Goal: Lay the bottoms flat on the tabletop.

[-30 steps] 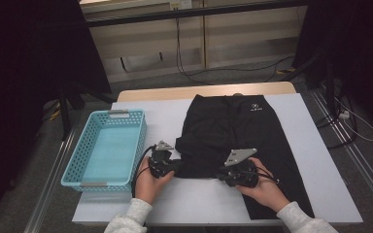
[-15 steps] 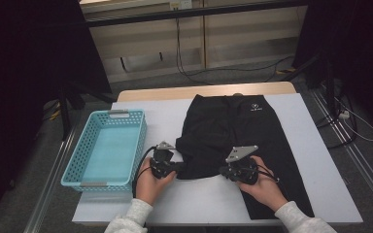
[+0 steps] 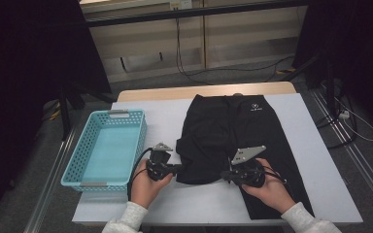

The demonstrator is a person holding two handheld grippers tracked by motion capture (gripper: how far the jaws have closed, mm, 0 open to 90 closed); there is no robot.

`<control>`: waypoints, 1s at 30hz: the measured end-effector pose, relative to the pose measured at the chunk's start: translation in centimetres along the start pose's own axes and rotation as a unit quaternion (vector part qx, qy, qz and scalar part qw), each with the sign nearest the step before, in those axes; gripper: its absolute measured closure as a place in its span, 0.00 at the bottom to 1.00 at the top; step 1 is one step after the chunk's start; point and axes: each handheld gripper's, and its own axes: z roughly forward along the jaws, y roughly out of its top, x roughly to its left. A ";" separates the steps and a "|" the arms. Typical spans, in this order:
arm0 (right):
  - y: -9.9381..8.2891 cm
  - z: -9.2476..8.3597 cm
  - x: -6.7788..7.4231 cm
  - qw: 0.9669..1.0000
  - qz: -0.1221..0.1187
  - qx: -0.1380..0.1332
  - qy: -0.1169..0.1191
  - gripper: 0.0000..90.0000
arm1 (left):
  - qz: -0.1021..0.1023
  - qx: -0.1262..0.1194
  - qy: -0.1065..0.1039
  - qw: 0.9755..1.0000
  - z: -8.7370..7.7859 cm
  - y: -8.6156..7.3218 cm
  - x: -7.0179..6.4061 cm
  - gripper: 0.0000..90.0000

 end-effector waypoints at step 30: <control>-0.2 -0.2 3.2 0.998 -0.026 0.013 0.062 0.99 | -0.021 -0.001 -0.003 1.000 -1.6 -1.7 0.3 0.98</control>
